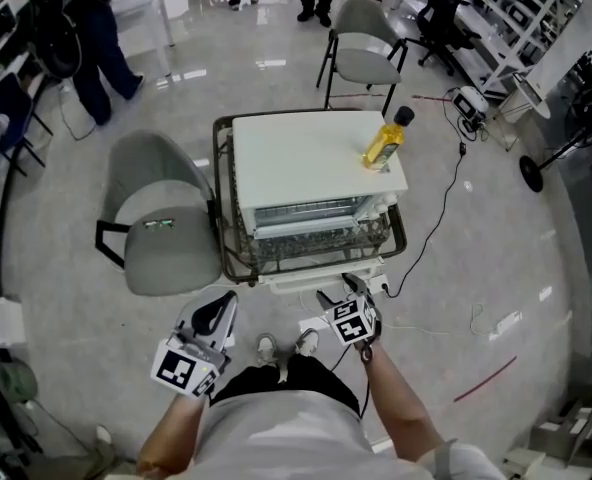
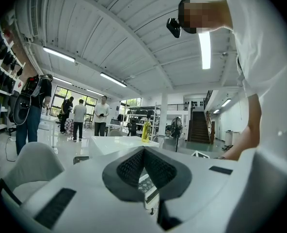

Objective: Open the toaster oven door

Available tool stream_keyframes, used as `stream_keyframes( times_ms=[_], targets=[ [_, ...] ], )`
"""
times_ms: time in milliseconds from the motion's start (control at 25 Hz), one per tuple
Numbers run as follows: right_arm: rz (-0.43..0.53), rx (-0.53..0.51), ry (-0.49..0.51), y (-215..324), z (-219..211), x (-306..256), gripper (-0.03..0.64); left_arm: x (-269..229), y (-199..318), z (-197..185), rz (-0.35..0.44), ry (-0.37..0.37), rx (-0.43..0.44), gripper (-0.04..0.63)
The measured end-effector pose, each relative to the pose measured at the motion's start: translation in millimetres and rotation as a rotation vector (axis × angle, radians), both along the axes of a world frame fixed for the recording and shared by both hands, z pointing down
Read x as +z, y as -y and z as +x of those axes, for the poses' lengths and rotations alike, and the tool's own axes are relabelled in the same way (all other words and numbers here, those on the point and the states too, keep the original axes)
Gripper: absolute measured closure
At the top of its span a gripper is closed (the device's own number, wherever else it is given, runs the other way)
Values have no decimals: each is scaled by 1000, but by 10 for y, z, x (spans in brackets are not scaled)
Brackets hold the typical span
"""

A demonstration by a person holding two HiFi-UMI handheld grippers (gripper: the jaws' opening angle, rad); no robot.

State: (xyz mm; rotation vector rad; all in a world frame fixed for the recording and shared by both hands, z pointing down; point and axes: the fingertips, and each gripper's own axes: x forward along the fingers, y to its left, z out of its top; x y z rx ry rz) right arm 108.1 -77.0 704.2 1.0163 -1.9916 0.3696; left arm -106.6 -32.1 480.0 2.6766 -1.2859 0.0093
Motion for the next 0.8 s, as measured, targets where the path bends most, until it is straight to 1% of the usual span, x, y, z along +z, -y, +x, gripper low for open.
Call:
stream_keyframes(
  times_ms=[240,360,680,800],
  targets=[
    [-57,59,23,-104,6,179,305,16,-13,18,-8,-7,5,580],
    [-74,70,24,-130,19,292,305,55,-22,31,-9,1,13,580],
    [-70,102,25,-157,50,425,306,158,-64,79,-54,5,27,580],
    [-70,138,42,-155,59,444,307,187,-69,94,-48,10,30,580]
  ],
)
